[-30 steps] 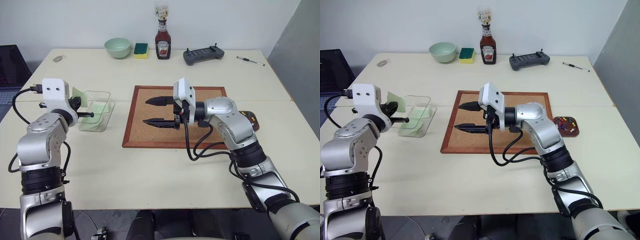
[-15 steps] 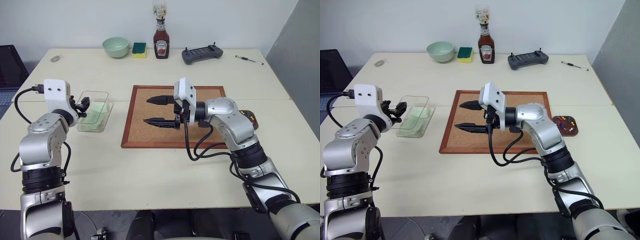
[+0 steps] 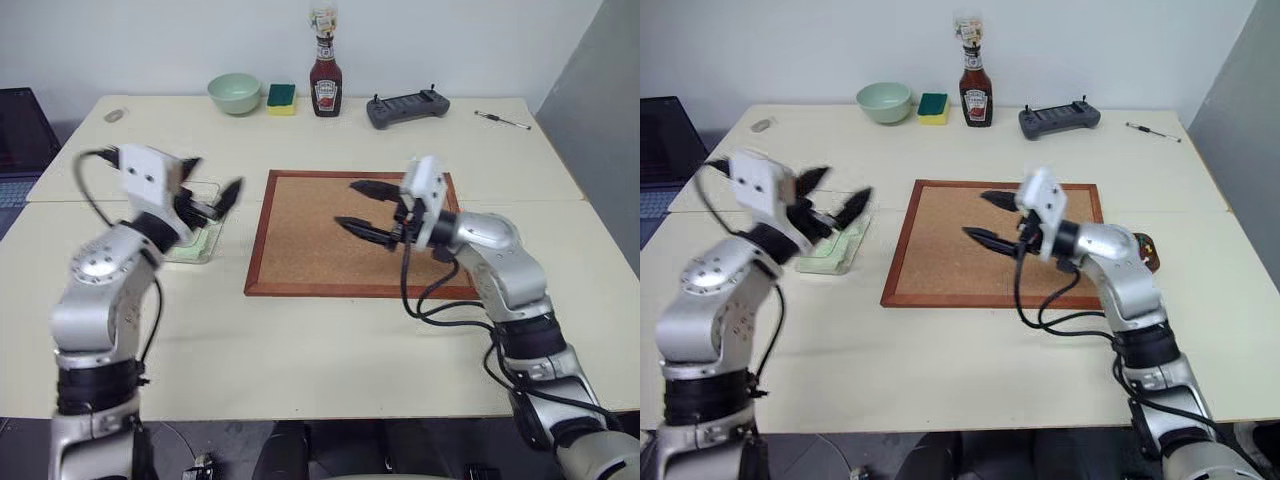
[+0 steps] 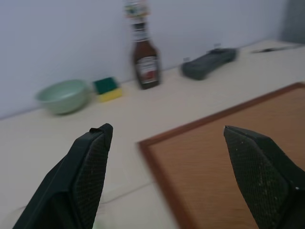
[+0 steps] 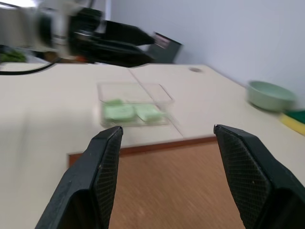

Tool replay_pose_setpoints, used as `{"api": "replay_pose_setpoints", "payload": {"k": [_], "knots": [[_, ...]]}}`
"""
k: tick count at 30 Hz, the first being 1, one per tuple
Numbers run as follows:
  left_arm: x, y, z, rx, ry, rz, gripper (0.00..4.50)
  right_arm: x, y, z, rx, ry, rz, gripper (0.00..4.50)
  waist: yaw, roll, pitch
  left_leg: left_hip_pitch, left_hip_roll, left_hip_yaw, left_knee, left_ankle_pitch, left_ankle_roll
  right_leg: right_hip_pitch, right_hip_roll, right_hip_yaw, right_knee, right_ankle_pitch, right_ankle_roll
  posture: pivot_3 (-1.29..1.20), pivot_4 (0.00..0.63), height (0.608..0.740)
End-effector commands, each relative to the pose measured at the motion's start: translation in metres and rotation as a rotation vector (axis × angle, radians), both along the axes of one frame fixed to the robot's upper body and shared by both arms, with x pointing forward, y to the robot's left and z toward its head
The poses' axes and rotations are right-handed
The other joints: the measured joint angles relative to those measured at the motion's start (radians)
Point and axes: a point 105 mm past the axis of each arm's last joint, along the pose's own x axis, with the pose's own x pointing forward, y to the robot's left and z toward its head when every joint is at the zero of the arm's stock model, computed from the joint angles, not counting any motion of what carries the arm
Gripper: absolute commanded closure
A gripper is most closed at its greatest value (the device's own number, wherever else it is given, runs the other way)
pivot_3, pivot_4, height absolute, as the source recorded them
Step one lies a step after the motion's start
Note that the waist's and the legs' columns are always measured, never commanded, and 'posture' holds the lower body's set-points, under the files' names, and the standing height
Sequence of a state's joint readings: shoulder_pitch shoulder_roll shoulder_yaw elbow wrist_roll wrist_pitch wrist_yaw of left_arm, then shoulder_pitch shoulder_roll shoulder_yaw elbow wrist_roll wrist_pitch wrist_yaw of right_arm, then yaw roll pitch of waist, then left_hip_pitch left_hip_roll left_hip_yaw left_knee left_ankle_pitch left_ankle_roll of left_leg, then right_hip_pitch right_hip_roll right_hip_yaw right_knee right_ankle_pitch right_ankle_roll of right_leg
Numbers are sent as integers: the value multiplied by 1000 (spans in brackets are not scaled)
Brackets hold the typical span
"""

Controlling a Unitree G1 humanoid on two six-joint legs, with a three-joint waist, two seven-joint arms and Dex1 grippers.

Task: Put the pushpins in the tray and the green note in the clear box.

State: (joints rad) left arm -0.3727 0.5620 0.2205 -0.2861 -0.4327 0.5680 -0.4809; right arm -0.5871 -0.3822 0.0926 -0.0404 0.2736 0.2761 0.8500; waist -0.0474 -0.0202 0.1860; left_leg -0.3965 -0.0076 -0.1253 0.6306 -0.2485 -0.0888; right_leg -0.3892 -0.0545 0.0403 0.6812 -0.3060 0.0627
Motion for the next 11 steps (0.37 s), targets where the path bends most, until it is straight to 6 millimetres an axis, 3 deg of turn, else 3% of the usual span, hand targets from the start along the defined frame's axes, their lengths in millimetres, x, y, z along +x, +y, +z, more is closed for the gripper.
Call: {"api": "replay_pose_setpoints", "payload": {"k": [1,5,11], "knots": [[-11,-19,-9,21,35,-50,575,1,-31,-5,20,-11,-140,1290,-3,0,0,1,0,0,0,-1,2,0,0,0,0,0,0,0,150,740],[-15,-27,-26,11,64,-44,575,3,-52,-25,40,46,-271,1290,-10,0,0,2,1,2,0,-2,3,1,1,2,1,0,0,0,150,740],[-19,-29,-42,-10,88,-50,575,5,-60,-44,37,57,-377,1290,-10,0,0,3,1,2,1,-2,3,2,1,2,2,0,0,0,150,740]]}}
